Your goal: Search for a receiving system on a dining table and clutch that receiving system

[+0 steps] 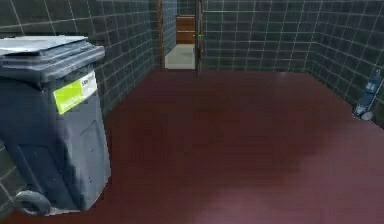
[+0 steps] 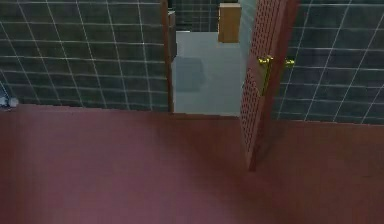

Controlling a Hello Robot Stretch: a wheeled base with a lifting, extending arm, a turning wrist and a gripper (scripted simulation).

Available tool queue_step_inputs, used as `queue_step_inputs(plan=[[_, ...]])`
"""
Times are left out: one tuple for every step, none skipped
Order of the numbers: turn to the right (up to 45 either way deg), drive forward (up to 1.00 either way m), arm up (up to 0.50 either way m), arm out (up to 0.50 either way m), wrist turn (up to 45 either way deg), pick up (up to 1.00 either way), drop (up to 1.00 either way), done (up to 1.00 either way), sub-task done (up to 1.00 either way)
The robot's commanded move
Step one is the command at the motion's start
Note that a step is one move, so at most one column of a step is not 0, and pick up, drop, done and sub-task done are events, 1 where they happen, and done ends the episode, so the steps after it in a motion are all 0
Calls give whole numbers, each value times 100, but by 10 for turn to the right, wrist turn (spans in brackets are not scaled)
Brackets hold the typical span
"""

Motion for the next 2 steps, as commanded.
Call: queue_step_inputs(plan=[[0, 100, 0, 0, 0, 0, 0, 0, 0], [0, 70, 0, 0, 0, 0, 0, 0, 0]])
